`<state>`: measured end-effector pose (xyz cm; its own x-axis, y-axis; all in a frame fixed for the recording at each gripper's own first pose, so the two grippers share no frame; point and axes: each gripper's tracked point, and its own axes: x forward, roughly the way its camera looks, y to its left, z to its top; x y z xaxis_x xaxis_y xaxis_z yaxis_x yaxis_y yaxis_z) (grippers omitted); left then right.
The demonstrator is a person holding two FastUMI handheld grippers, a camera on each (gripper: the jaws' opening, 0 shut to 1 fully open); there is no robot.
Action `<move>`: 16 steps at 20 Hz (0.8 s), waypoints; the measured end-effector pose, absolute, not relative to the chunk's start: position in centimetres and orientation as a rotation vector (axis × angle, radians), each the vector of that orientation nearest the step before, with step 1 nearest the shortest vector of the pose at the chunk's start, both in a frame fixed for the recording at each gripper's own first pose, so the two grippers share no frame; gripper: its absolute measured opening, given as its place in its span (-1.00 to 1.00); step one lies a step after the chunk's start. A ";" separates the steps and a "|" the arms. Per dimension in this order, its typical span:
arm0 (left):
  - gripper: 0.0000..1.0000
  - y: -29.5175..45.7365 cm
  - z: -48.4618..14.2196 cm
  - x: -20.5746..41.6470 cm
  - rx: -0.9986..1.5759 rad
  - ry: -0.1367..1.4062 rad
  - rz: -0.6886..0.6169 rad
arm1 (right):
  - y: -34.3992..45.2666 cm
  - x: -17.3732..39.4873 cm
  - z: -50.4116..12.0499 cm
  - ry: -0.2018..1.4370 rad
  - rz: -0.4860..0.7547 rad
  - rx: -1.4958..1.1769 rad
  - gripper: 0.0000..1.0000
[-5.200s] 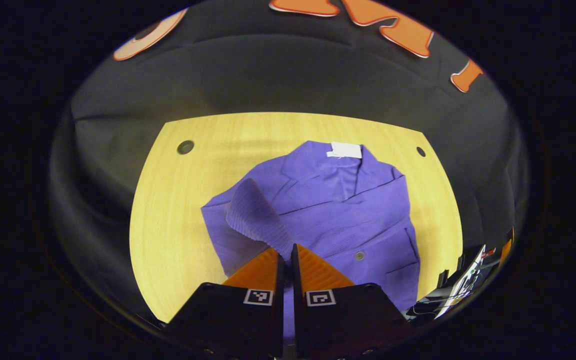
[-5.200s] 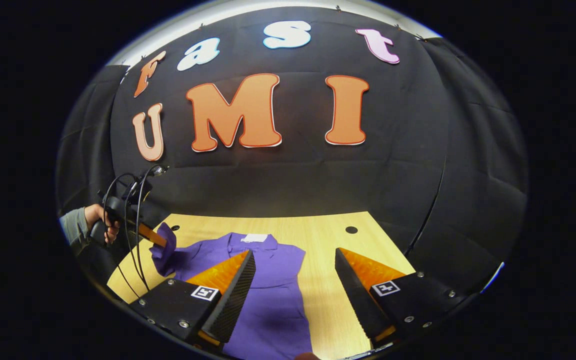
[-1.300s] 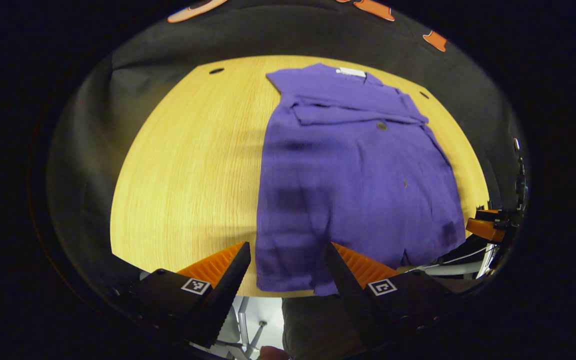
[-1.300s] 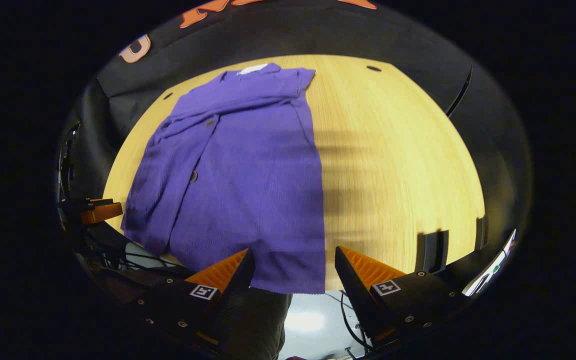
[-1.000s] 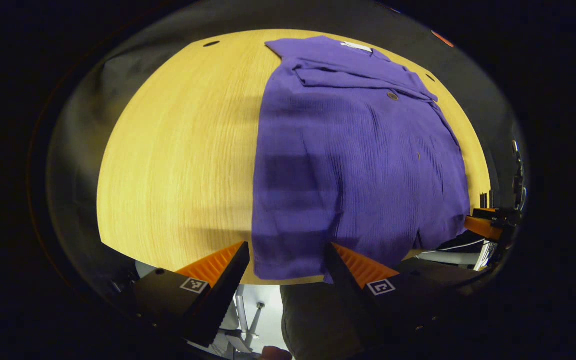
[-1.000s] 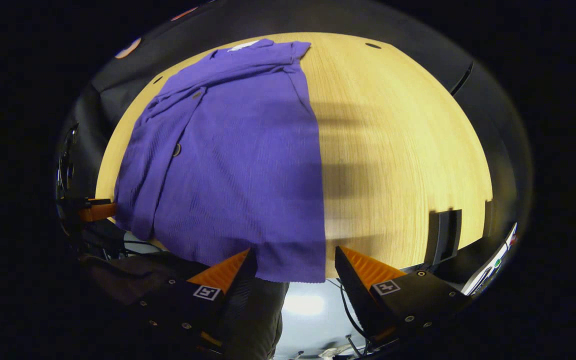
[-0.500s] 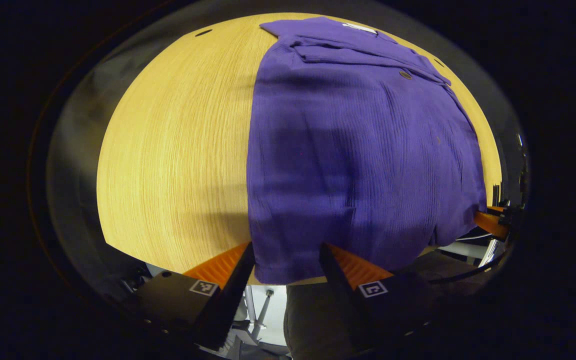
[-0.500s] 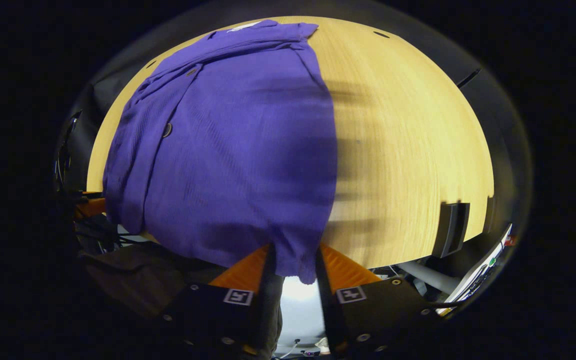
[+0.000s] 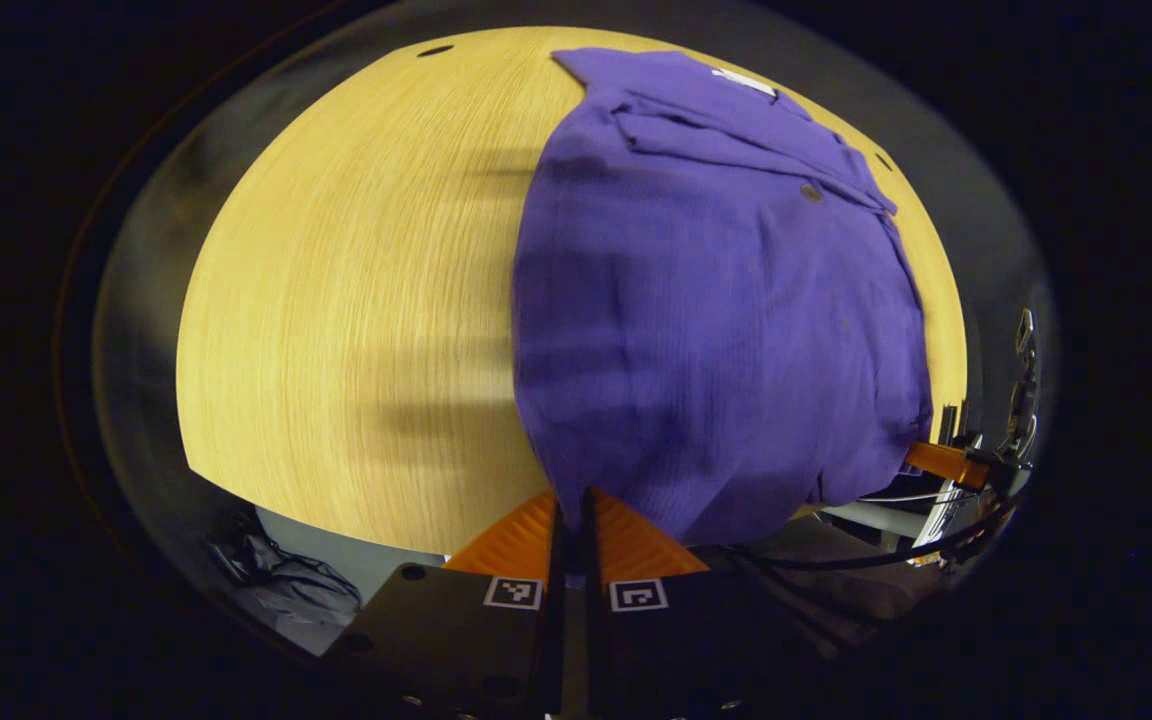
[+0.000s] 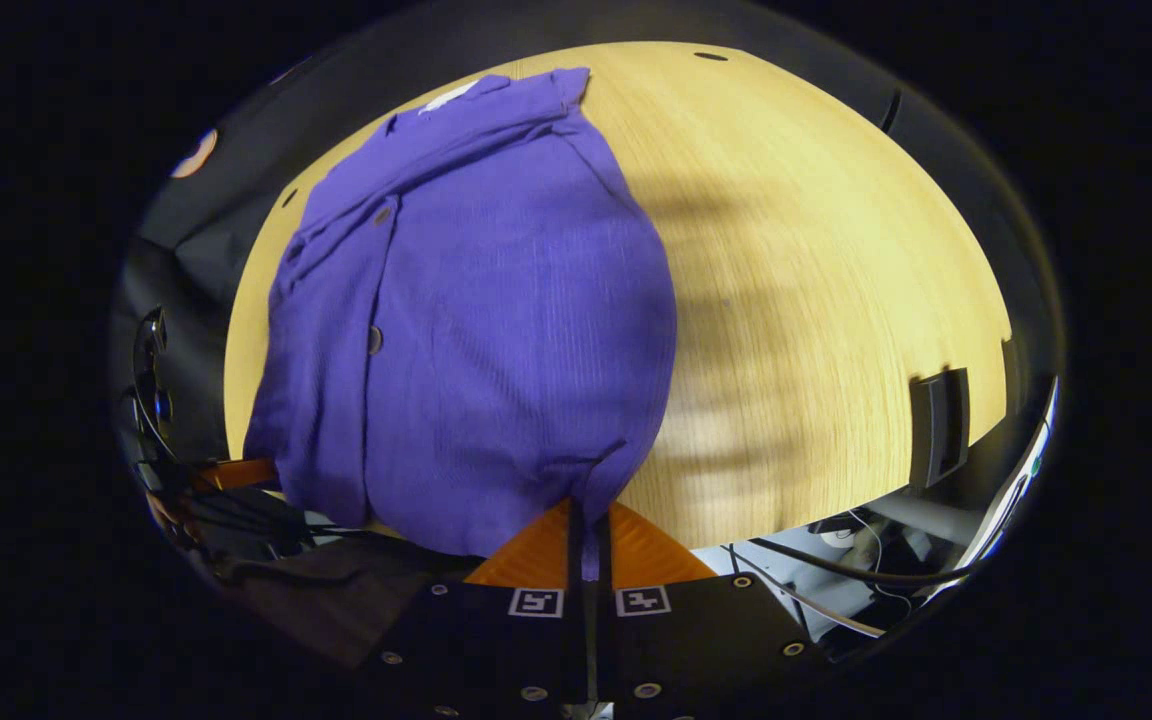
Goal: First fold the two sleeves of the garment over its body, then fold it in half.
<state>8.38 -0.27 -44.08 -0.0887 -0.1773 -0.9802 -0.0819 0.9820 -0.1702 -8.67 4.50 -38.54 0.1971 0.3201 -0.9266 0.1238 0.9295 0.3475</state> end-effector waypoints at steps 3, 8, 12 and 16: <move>-0.79 -1.1 -42.3 12.1 -0.219 1.603 -0.141 | 5.0 -6.7 -35.9 1.309 0.142 0.416 -0.91; -0.79 -1.6 -39.6 16.2 -0.199 1.532 -0.258 | 6.2 -3.3 -31.6 1.203 0.144 0.469 -0.92; -0.79 -1.9 -38.4 20.6 -0.170 1.466 -0.325 | 7.9 -0.6 -28.2 1.133 0.137 0.533 -0.92; -0.79 -2.1 -36.3 24.9 -0.154 1.395 -0.407 | 7.2 1.9 -26.0 1.066 0.088 0.508 -0.92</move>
<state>24.87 -2.12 -36.28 0.1191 -0.3668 -0.9226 0.1875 0.9208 -0.3419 1.91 7.23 -25.98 0.4914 0.3091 -0.8142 0.1721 0.8820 0.4387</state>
